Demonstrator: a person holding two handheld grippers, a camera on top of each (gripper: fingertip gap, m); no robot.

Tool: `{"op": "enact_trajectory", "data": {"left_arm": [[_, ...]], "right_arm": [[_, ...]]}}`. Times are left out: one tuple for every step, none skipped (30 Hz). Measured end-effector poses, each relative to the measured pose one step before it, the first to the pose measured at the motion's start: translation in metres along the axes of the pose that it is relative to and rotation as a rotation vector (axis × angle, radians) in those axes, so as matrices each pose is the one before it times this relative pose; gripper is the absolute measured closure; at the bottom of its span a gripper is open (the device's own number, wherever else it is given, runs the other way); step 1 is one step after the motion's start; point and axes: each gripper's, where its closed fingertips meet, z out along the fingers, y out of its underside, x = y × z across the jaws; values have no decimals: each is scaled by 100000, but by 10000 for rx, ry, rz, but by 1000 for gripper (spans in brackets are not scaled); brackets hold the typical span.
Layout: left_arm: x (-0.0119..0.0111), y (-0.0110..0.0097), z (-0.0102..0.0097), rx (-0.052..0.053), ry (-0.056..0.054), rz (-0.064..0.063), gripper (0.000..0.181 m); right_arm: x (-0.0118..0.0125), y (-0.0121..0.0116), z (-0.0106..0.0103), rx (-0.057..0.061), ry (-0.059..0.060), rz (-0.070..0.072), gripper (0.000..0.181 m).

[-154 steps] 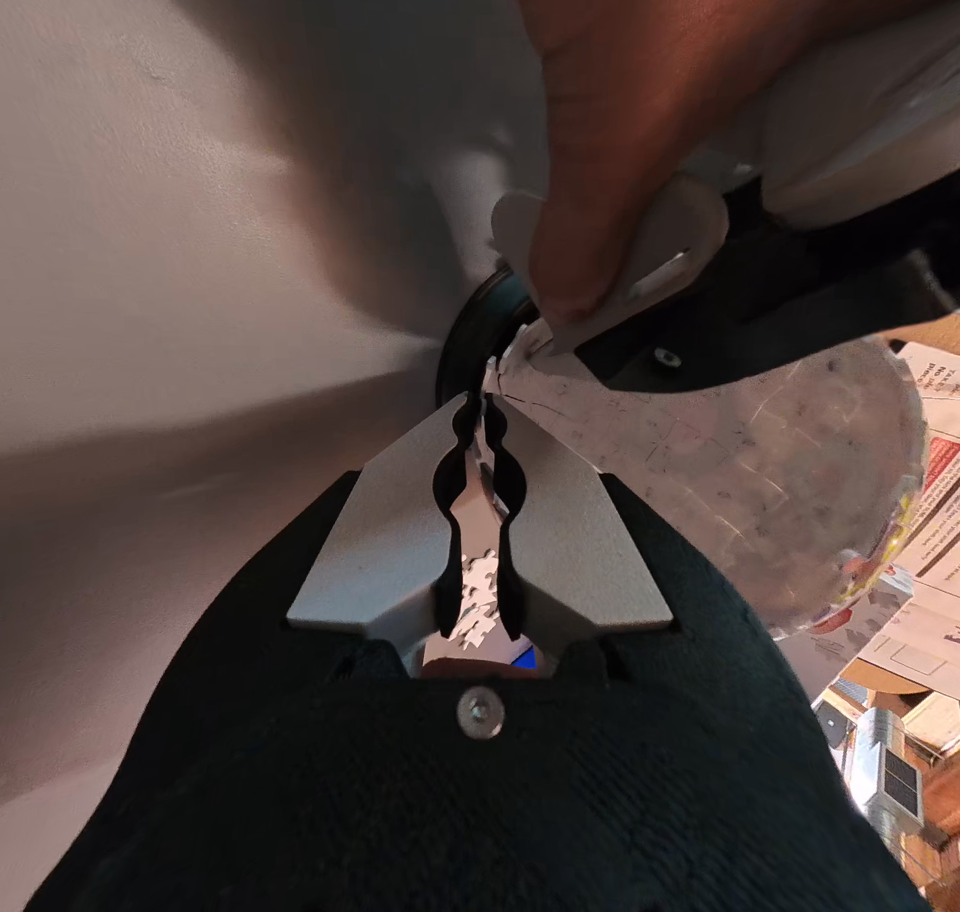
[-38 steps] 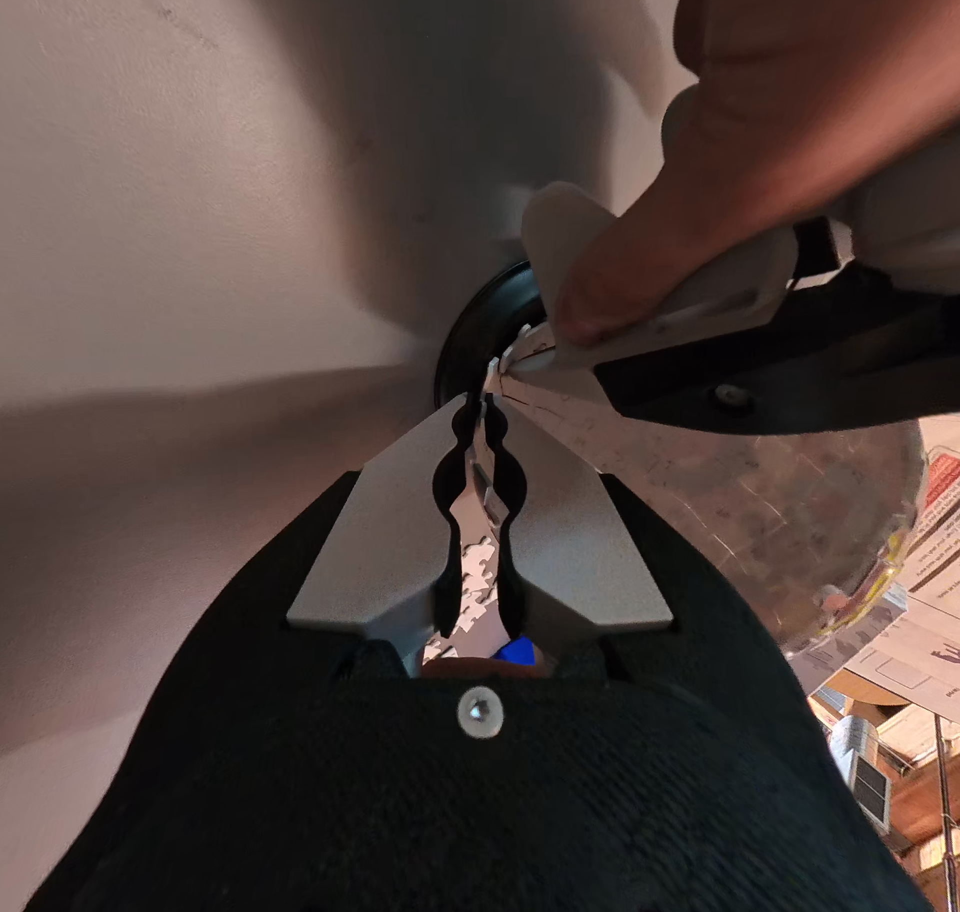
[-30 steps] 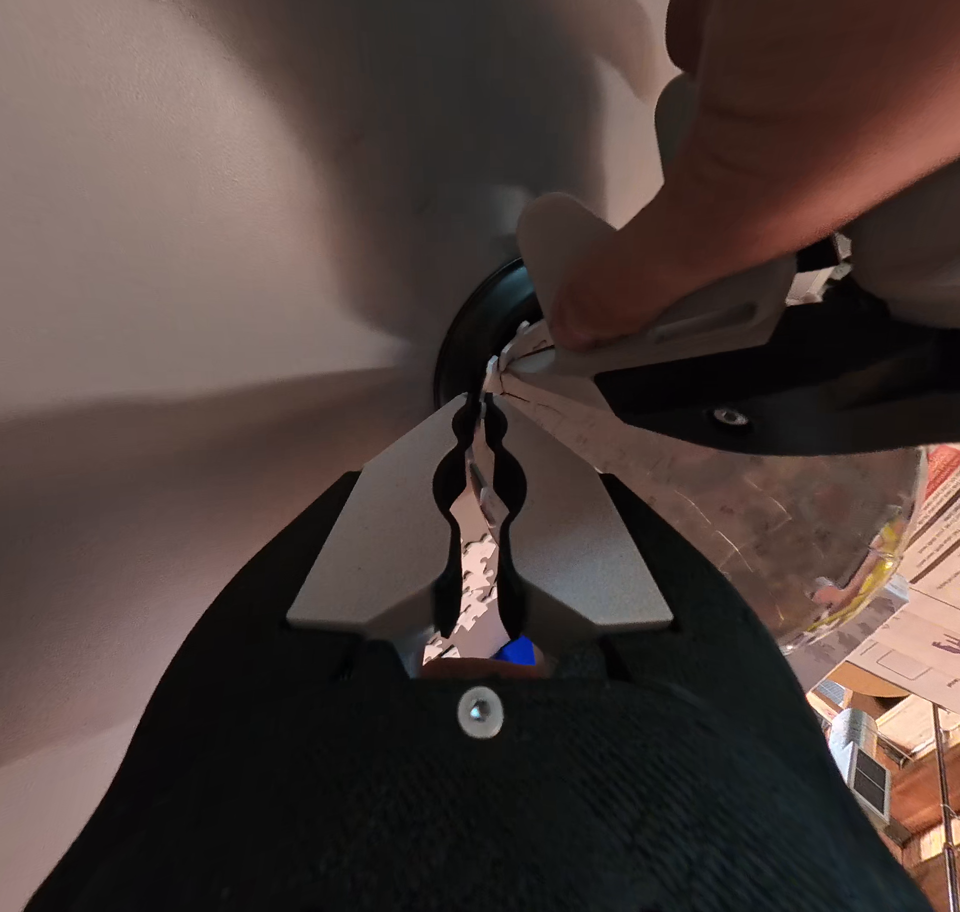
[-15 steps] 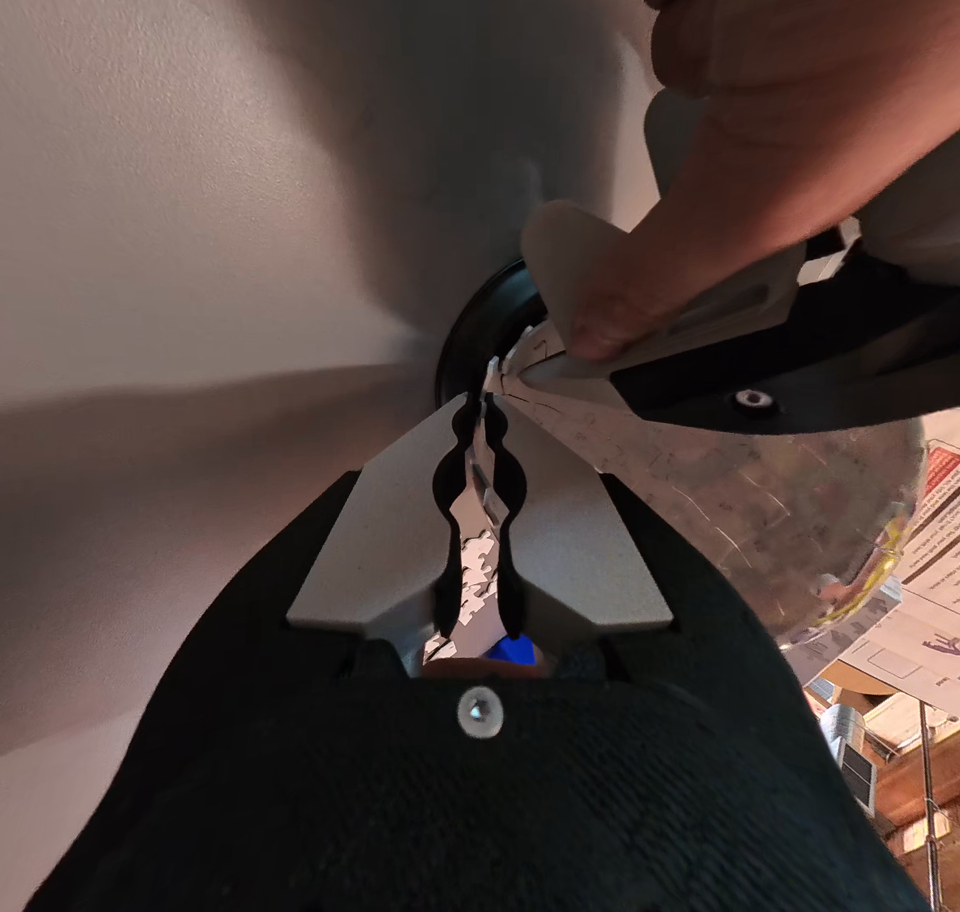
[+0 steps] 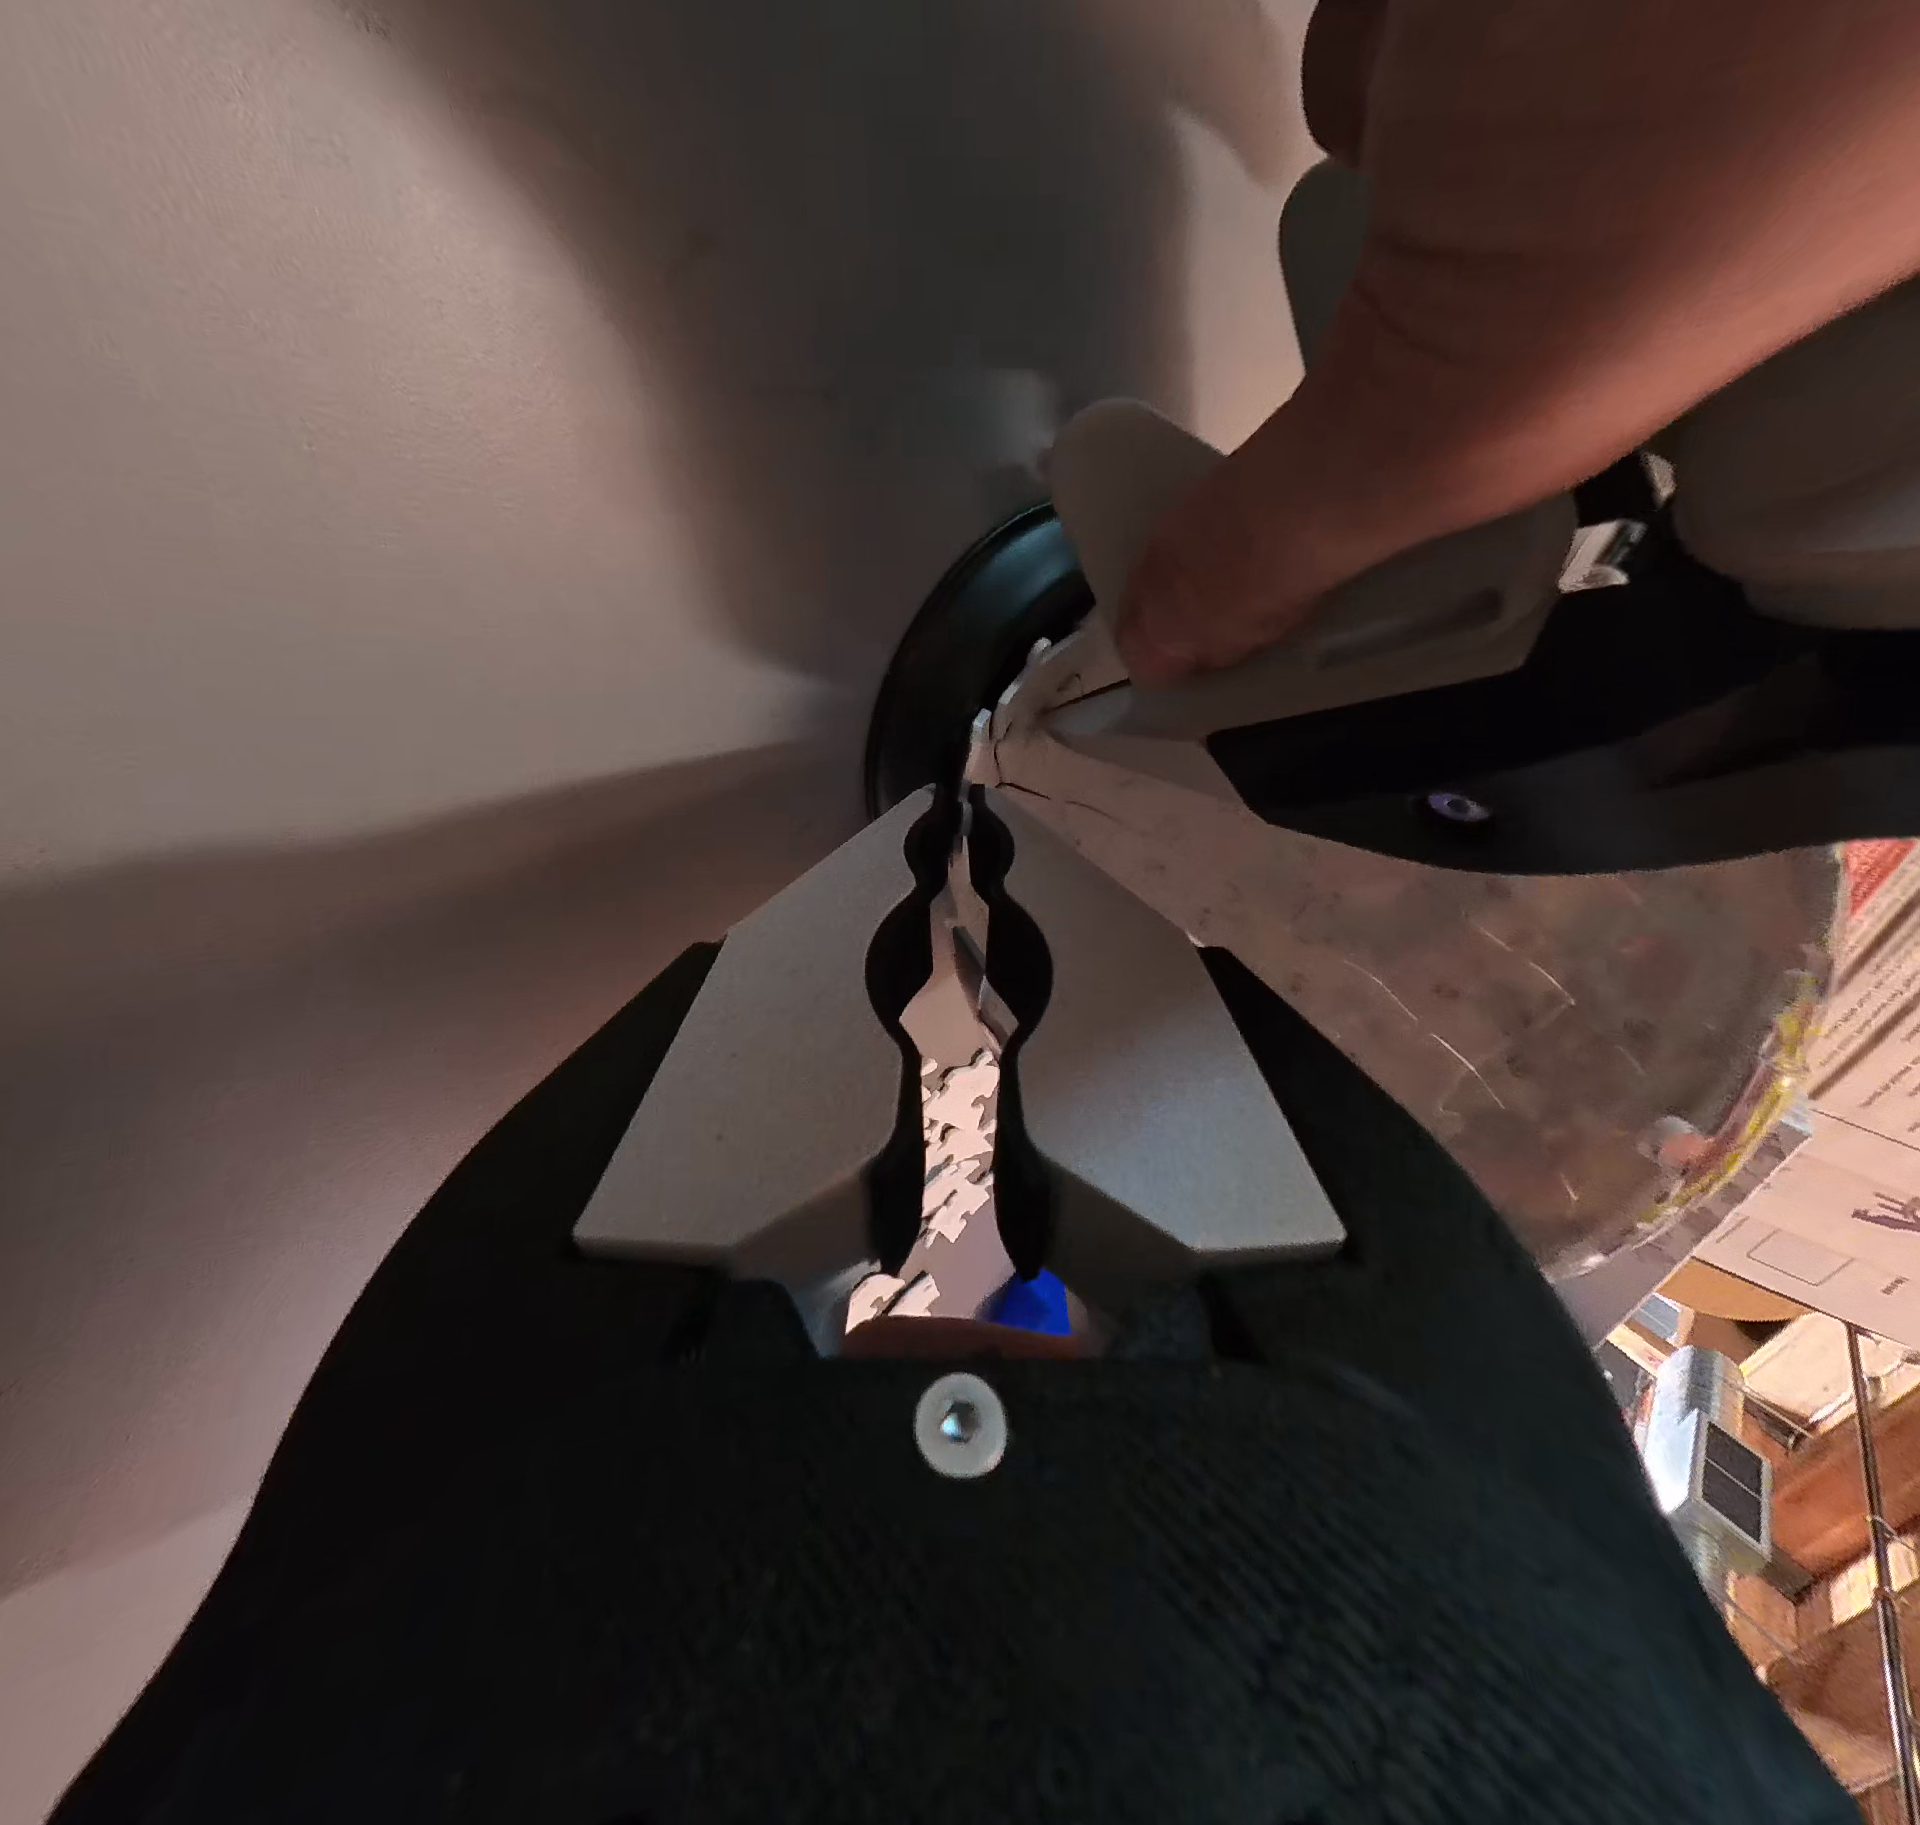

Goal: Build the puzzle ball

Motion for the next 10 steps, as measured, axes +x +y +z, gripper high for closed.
{"op": "enact_trajectory", "data": {"left_arm": [[3, -4, 7, 28, -1, -32, 128], [-2, 0, 17, 44, 33, -54, 127], [1, -13, 5, 47, 25, -10, 127], [4, -11, 5, 5, 5, -9, 128], [3, -12, 2, -22, -2, -7, 127], [-6, -3, 5, -17, 9, 1, 128], [-1, -10, 4, -2, 13, -11, 128], [-10, -15, 9, 3, -11, -14, 127], [-3, -11, 8, 11, -36, -23, 128], [-11, -4, 1, 14, -29, -23, 128]], "right_arm": [[-3, 6, 5, -6, 26, -14, 180], [-11, 2, 12, 11, 30, -7, 180], [20, -2, 7, 29, 69, -24, 180], [105, -29, -28, 58, 136, -76, 174], [81, -48, -83, 97, 134, -93, 168], [97, -88, -155, 139, 148, -48, 163], [-4, -143, -221, 190, 75, -6, 157], [-121, -190, -298, 235, 13, -30, 151], [-185, -193, -415, 283, -9, 1, 145], [-216, -232, -569, 336, -33, -7, 140]]}}
